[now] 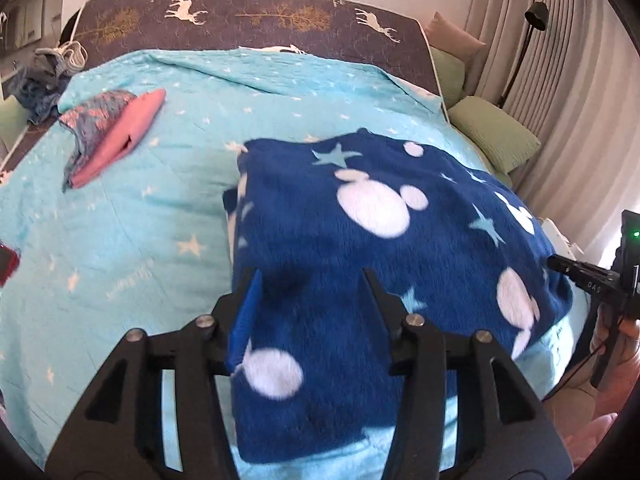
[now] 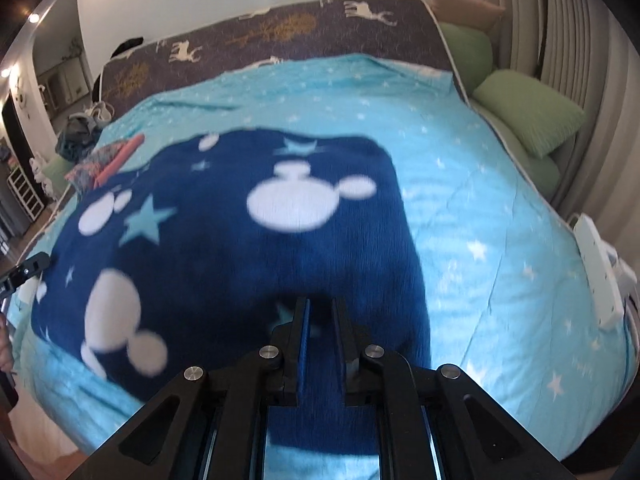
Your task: Fold small clothes
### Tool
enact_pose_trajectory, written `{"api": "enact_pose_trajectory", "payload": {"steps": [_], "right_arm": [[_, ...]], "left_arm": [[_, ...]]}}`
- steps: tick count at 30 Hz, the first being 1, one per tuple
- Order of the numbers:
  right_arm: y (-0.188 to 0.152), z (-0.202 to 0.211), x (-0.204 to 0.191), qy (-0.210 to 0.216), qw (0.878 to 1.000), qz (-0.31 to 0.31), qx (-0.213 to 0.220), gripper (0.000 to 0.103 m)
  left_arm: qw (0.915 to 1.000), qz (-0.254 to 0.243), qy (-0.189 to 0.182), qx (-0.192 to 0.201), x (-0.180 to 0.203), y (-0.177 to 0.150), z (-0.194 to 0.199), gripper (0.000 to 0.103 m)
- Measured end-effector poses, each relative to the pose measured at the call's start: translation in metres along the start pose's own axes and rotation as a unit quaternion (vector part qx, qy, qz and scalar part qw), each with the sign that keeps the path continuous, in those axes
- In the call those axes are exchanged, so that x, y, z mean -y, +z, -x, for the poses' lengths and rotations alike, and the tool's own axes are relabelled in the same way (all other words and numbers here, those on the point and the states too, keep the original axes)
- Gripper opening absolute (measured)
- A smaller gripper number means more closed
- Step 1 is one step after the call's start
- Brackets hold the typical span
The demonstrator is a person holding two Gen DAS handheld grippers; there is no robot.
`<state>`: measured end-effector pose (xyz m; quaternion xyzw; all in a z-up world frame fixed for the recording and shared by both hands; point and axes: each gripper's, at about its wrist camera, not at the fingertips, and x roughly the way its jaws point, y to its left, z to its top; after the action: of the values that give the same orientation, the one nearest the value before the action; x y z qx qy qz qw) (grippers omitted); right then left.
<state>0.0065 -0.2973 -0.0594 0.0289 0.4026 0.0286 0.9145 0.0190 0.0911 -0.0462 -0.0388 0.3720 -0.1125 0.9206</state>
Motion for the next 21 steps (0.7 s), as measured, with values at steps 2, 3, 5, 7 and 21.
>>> {"api": "enact_pose_trajectory", "payload": {"steps": [2,3,5,7,21], "right_arm": [[0.008,-0.003,0.000,-0.009,1.000,0.004,0.008,0.010],[0.012,-0.008,-0.004,-0.015,1.000,0.006,0.009,0.010],[0.018,-0.014,-0.005,-0.015,1.000,0.010,0.009,0.010],[0.023,-0.018,-0.006,-0.012,1.000,0.013,0.008,0.010],[0.030,-0.050,-0.010,-0.020,0.999,0.039,-0.025,0.011]], "left_arm": [[1.0000,0.003,0.009,-0.003,-0.002,0.007,-0.006,0.051],[0.9999,0.005,0.010,-0.005,-0.002,0.011,-0.011,0.051],[0.9999,0.004,0.010,-0.007,0.001,0.019,-0.017,0.051],[0.9999,-0.003,0.008,-0.007,0.006,0.027,-0.025,0.051],[0.9982,-0.019,0.025,-0.052,0.008,0.031,-0.081,0.059]]}}
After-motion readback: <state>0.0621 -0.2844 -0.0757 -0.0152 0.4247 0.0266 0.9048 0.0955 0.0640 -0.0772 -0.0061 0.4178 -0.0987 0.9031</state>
